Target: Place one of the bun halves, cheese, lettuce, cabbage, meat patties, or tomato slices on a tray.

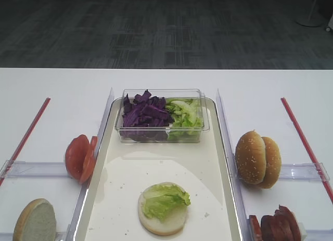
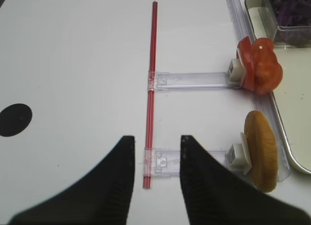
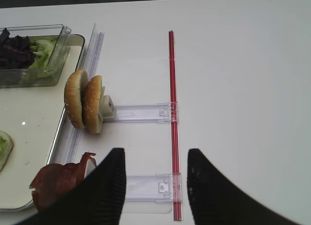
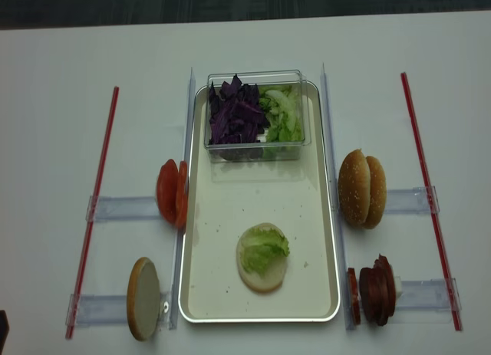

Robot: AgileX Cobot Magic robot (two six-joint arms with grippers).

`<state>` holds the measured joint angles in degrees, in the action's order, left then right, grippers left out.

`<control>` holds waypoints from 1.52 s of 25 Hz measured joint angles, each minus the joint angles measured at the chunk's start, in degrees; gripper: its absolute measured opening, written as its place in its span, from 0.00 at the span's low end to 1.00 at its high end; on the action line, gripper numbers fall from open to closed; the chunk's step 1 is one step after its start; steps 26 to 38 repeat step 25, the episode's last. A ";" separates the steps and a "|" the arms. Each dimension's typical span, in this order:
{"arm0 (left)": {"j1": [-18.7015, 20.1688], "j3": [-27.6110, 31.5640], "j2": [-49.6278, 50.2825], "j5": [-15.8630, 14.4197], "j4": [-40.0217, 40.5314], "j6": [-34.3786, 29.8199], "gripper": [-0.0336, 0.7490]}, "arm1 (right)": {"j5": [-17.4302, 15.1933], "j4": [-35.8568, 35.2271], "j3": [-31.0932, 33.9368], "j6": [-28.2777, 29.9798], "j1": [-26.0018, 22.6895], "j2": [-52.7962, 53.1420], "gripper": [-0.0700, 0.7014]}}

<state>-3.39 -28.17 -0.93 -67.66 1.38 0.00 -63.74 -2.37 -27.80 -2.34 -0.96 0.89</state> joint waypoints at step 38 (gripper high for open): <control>0.00 0.00 0.00 0.00 0.00 0.00 0.33 | 0.00 0.00 0.00 0.00 0.00 0.00 0.53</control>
